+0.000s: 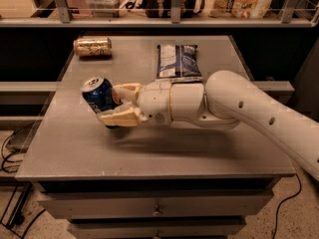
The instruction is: Place pepsi can upright
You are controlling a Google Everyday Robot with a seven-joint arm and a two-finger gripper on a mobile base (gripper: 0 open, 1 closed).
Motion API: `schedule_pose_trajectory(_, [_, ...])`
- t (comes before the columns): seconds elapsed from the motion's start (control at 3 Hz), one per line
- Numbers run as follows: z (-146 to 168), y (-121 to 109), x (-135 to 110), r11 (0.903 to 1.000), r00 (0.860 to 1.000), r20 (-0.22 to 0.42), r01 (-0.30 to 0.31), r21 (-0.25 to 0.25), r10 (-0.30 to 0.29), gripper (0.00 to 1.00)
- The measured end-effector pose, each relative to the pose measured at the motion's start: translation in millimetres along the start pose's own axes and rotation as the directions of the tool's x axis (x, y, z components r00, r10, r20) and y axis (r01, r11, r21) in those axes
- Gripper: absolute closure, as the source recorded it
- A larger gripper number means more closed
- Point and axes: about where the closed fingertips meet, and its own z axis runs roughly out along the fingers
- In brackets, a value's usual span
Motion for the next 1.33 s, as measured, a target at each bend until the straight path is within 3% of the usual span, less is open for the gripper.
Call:
schedule_pose_trajectory(0.33, [7,7,12,0.9999,0.999,-0.046,-0.013,-0.009,0.012,0.12])
schedule_pose_trajectory(0.67, [12,14,25,0.9992,0.996,-0.088,-0.034,-0.021,0.032,0.00])
schedule_pose_trajectory(1.33, [12,24,34,0.9973,0.981,-0.184,-0.065,-0.033,0.058,0.00])
